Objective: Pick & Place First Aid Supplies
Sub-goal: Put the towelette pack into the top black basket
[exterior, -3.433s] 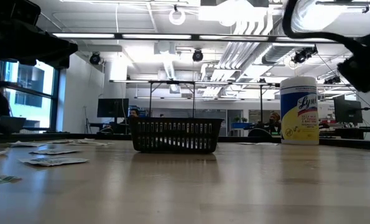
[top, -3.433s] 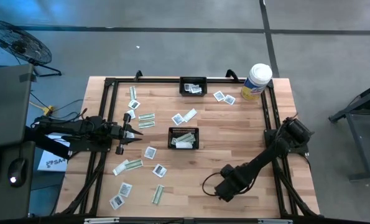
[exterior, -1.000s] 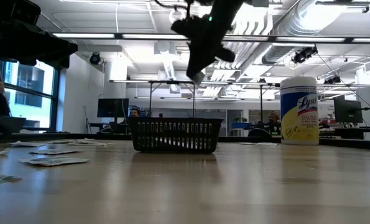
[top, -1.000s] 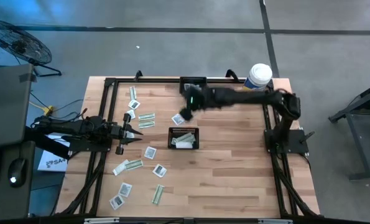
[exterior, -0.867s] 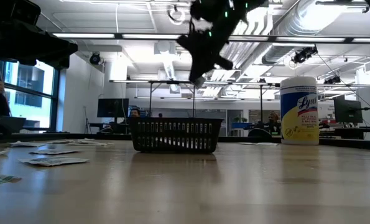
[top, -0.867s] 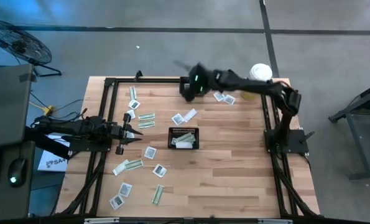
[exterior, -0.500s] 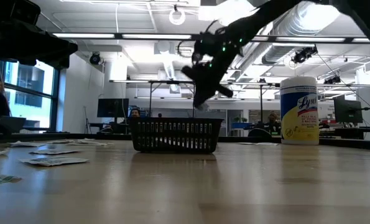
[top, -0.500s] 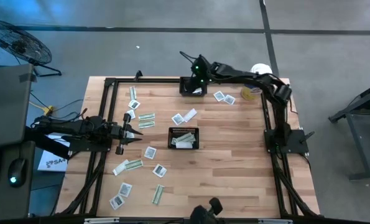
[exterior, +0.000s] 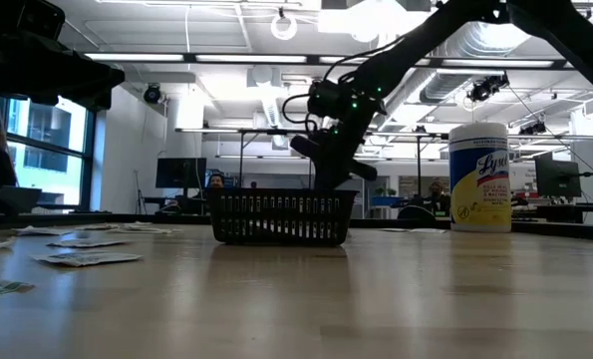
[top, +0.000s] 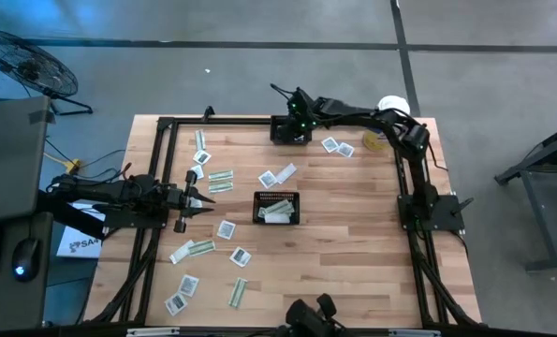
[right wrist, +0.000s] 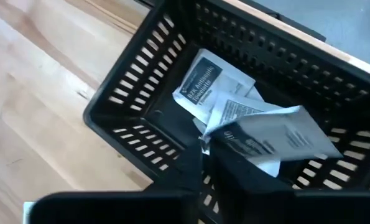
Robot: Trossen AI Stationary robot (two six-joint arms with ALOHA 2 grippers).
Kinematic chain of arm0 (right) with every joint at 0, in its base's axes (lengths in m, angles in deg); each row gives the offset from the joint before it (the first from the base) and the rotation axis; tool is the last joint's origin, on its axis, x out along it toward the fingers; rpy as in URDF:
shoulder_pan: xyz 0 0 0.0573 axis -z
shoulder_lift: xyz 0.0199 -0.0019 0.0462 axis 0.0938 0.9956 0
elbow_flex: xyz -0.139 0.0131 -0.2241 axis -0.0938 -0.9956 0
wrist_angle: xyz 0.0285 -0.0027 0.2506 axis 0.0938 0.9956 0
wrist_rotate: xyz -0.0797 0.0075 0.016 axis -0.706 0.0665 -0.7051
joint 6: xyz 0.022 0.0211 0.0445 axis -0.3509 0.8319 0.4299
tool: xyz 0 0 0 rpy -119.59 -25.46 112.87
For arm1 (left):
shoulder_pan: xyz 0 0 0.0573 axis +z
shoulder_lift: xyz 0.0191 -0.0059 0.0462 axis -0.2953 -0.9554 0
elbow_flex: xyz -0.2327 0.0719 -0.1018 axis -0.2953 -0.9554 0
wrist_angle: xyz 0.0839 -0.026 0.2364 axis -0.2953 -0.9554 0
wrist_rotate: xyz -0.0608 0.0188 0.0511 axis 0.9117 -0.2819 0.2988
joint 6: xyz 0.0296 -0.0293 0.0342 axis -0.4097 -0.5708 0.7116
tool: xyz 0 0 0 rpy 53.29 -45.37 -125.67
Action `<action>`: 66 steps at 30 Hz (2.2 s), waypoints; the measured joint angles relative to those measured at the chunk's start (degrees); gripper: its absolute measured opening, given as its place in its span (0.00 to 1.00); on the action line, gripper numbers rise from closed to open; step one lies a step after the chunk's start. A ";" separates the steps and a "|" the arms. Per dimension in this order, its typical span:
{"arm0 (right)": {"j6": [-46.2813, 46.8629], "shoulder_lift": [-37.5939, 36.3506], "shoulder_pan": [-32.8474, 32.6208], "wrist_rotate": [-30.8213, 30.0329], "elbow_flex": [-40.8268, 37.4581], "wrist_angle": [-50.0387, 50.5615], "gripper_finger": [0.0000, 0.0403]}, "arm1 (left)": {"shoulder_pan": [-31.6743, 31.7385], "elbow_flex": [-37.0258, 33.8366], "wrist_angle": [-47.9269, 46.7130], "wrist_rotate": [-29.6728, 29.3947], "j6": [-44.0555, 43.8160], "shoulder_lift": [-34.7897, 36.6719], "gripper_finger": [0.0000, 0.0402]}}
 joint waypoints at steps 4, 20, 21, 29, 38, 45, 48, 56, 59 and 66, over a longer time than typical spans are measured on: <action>-0.81 0.00 -0.16 0.08 0.01 0.00 0.18 | 0.00 0.00 -0.01 0.00 0.00 -0.01 0.23; -6.66 -13.27 -0.41 -14.81 0.11 23.58 0.33 | 0.00 0.00 0.01 -0.01 0.00 0.00 0.23; -6.13 -13.27 -0.40 -15.98 -0.23 25.60 0.33 | 0.00 0.00 0.01 0.00 0.01 -0.01 0.23; -7.67 -13.25 1.26 -13.78 -13.10 18.04 0.33 | 0.00 -0.01 -0.01 0.00 -0.01 0.01 0.23; -13.40 -13.25 4.24 -9.13 -24.67 1.03 0.30 | 0.00 0.00 -0.01 -0.02 0.00 -0.01 0.23; -13.33 -13.29 4.31 -9.79 -30.23 -3.82 0.30 | 0.00 0.00 0.00 -0.02 -0.01 0.00 0.23; -12.84 -13.53 2.95 -9.08 -31.52 -4.32 0.30 | 0.00 0.00 0.01 -0.02 -0.01 0.00 0.23; -10.80 -13.49 -6.64 -8.13 -30.51 -0.24 0.30 | 0.00 0.00 0.00 -0.02 0.00 -0.01 0.23; -8.82 -13.47 -11.14 -7.74 -30.47 0.79 0.30 | 0.00 0.00 -0.01 -0.02 -0.01 0.00 0.23; 1.80 -13.44 -19.72 -10.35 -30.47 10.22 0.30 | 0.00 0.00 -0.01 -0.02 -0.02 -0.01 0.23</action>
